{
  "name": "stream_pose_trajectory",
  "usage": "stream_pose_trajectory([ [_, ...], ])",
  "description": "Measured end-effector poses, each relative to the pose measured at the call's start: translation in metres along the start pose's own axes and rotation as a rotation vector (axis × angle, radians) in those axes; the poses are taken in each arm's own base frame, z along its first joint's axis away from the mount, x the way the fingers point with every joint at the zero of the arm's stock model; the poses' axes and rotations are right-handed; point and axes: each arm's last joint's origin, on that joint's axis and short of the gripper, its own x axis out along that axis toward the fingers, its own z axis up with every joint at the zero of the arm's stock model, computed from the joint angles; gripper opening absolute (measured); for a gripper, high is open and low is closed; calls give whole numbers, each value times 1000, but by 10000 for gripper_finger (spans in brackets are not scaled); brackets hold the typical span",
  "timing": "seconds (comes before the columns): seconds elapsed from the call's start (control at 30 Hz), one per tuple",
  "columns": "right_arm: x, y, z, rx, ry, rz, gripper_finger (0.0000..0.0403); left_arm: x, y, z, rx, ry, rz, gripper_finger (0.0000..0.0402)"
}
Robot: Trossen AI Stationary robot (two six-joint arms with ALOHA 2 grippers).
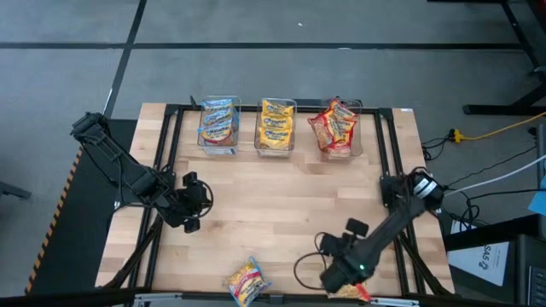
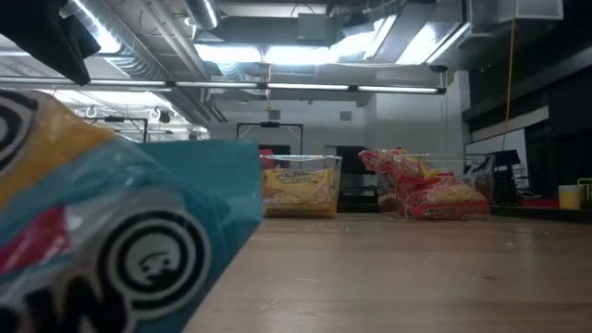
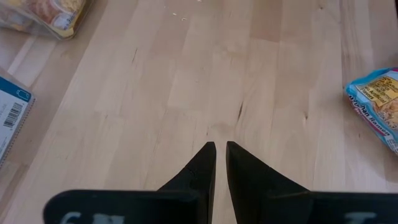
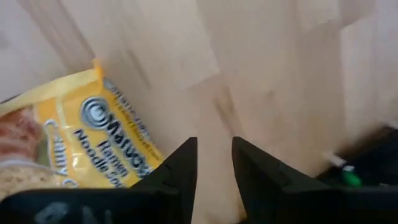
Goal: Sort Maruchan noodles
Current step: Put the yellow noodle pack into the middle transparent bin
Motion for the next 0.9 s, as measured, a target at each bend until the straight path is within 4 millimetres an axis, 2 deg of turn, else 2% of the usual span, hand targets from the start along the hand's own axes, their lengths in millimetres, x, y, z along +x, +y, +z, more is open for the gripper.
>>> stream_pose_trajectory([
  [0.17,17,9,-12,40,22,34,140,0,0,0,0,0,0,33],
  [0.33,33,16,-8,96,25,120,212,0,0,0,0,0,0,33],
  [0.53,37,25,-9,35,99,246,282,0,0,0,0,0,0,33],
  [0.7,36,29,-7,15,80,291,299,0,0,0,2,0,0,33],
  [0.9,43,31,-3,24,40,277,289,0,0,0,3,0,0,33],
])
